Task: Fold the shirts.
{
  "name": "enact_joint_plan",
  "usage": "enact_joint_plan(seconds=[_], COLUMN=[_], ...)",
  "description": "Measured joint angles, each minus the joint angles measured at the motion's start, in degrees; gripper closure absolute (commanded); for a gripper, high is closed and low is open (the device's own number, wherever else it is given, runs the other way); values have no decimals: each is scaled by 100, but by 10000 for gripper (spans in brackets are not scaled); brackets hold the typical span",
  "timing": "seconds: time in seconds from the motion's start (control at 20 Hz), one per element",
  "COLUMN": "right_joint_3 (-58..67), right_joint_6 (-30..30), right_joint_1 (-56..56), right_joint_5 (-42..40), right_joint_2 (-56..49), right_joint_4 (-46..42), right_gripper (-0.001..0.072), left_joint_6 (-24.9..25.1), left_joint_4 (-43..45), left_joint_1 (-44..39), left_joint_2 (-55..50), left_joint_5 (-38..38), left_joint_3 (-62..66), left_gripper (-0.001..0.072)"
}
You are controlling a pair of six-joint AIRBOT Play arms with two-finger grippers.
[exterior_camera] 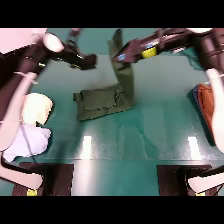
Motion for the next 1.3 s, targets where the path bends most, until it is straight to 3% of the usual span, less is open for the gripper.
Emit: enact_joint_plan(seconds=[0.05, 0.1, 0.15, 0.2, 0.3, 0.7, 0.75, 0.8, 1.05, 1.3], right_joint_3=[0, 2, 7, 7, 7, -715, -1003, -1281, -2323, -2564], right_joint_6=[-42, -131, -232, -326, -444, -413, -326, -275, -133, -138], right_joint_1=[267, 551, 789, 1008, 1246, 105, -181, -444, -1445, -1432], right_joint_5=[-186, -378, -527, -627, -647, -90, -94, -131, -533, -581], right_joint_2=[-136, -289, -431, -579, -798, -348, -210, -109, -201, -977], right_joint_4=[4, 24, 24, 22, -15, -890, -1121, -1276, -1637, -986], right_gripper=[462, 195, 116, 119, 253, 255, 203, 56, 41, 46], left_joint_6=[2, 7, 20, 48, 140, 345, 363, 380, 428, 452], left_joint_4=[140, 267, 313, 363, 463, 487, 487, 490, 442, 404], left_joint_1=[254, 487, 682, 833, 1062, 1259, 1266, 1274, 1274, 1274], left_joint_2=[262, 509, 737, 922, 1189, 1508, 1513, 1513, 1523, 1523], left_joint_5=[-94, -201, -302, -374, -538, -957, -994, -1043, -1121, -1123], left_joint_3=[4, 4, 4, 11, 7, 9, 9, 7, 9, 9], left_gripper=[675, 675, 675, 675, 675, 676, 675, 675, 675, 675])
